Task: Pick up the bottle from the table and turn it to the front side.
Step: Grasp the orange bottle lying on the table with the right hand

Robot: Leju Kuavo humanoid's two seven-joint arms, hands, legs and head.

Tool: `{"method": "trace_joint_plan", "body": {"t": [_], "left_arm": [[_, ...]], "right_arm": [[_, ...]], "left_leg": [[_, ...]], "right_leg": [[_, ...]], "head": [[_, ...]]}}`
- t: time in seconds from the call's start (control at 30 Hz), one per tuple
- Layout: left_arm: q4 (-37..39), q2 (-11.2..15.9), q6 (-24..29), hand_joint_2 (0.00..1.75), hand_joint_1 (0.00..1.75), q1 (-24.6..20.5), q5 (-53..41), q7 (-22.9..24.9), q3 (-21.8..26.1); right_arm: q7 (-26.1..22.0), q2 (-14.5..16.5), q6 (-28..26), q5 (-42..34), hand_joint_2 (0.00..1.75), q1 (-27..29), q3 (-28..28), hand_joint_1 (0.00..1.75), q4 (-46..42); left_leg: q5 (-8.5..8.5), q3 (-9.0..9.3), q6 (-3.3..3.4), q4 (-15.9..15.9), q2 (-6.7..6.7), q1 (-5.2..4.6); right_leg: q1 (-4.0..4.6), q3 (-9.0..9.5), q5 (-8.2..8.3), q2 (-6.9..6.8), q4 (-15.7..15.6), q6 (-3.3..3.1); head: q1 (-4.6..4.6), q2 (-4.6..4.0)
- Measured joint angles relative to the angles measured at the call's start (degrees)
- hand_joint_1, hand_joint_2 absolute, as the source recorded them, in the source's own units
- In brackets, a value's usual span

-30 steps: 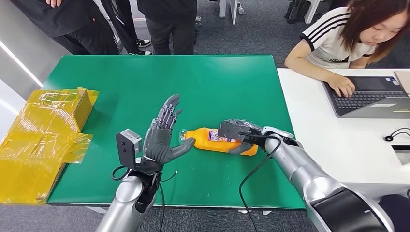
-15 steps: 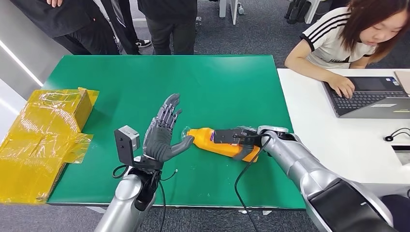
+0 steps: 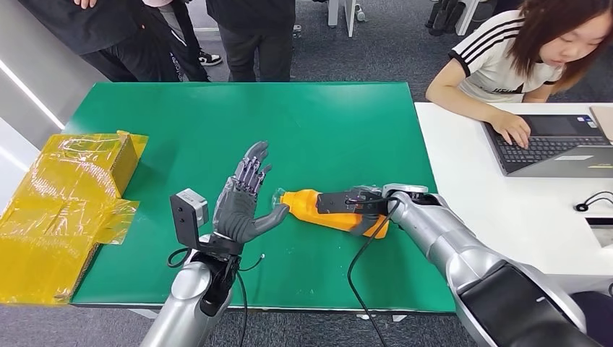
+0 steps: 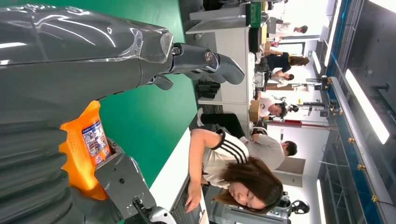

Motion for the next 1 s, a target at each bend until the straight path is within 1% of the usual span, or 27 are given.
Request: {"method": "trace_joint_plan", "body": {"t": [0.2, 0.33, 0.4, 0.5, 0.57, 0.63, 0.7, 0.87, 1.0], "left_arm": [[0.2, 0.0, 0.6, 1.75, 0.0, 0.1, 0.4, -0.4, 0.1], [0.2, 0.0, 1.5, 1.75, 0.0, 0.6, 0.0, -1.0, 0.2], [0.2, 0.0, 2.3, 1.75, 0.0, 1.0, -0.7, -1.3, 0.4], [0.0, 0.3, 4.0, 1.75, 0.0, 1.7, -2.0, -1.9, 0.8], [-0.5, 0.6, 5.2, 1.75, 0.0, 2.3, -2.8, -2.4, 1.1], [-1.3, 1.0, 6.3, 1.75, 0.0, 3.1, -3.6, -2.6, 1.5], [-2.1, 1.4, 7.0, 1.75, 0.0, 3.7, -4.2, -2.9, 2.2], [-3.1, 2.2, 8.5, 1.75, 0.0, 4.5, -5.2, -3.6, 3.0], [-3.9, 2.9, 10.3, 1.75, 0.0, 5.3, -6.0, -4.3, 4.1]], "right_arm": [[0.3, 0.5, -2.8, 2.2, 1.75, 0.0, 1.5, 1.75, 0.0], [-0.4, 0.9, -5.1, 1.5, 1.75, 0.0, 1.9, 1.75, 0.0], [-2.0, 0.9, -6.3, -0.6, 1.75, 0.2, 1.8, 1.75, 0.0], [-7.1, 0.4, -8.2, -6.8, 1.75, 1.4, 0.5, 1.75, -0.6], [-11.3, -0.5, -9.7, -12.1, 1.75, 3.4, -1.6, 1.75, -2.0], [-15.0, -1.7, -11.1, -17.7, 1.75, 6.7, -5.0, 1.75, -4.6], [-17.2, -3.1, -12.2, -21.8, 1.75, 10.7, -8.7, 1.75, -8.1], [-18.1, -5.2, -13.5, -26.6, 1.75, 18.7, -15.4, 1.75, -15.2], [-18.1, -5.6, -15.9, -31.5, 1.75, 25.5, -20.8, 1.75, -22.5]], "left_leg": [[0.0, 0.0, 0.0, 0.0, 0.0, 0.0], [0.0, 0.0, 0.0, 0.0, 0.0, 0.0], [0.0, 0.0, 0.0, 0.0, 0.0, 0.0], [0.0, 0.0, 0.0, 0.0, -0.01, 0.0], [-0.01, 0.0, 0.0, 0.0, -0.08, 0.0], [-0.01, -0.02, 0.0, 0.0, -0.17, 0.0], [-0.02, -0.04, 0.01, 0.0, -0.21, 0.0], [-0.05, -0.07, 0.03, 0.0, -0.18, 0.0], [-0.06, -0.06, 0.04, 0.0, -0.2, 0.01]], "right_leg": [[0.0, 0.0, 0.0, 0.01, 0.0, 0.0], [0.0, -0.01, 0.0, 0.0, 0.0, 0.0], [0.0, -0.01, 0.0, 0.01, 0.0, 0.0], [0.0, -0.02, -0.01, 0.0, 0.0, 0.01], [0.0, -0.01, -0.03, -0.07, 0.0, 0.01], [0.01, 0.01, -0.06, -0.15, 0.0, 0.04], [0.01, 0.02, -0.08, -0.19, 0.0, 0.06], [0.0, 0.01, -0.08, -0.16, 0.0, 0.07], [0.01, 0.0, -0.1, -0.19, 0.0, 0.05]], "head": [[0.0, 0.0], [0.0, 0.0], [0.0, 0.0], [0.0, 0.0], [0.0, 0.0], [0.0, 0.0], [0.0, 0.0], [0.01, 0.0], [-0.01, 0.0]]}}
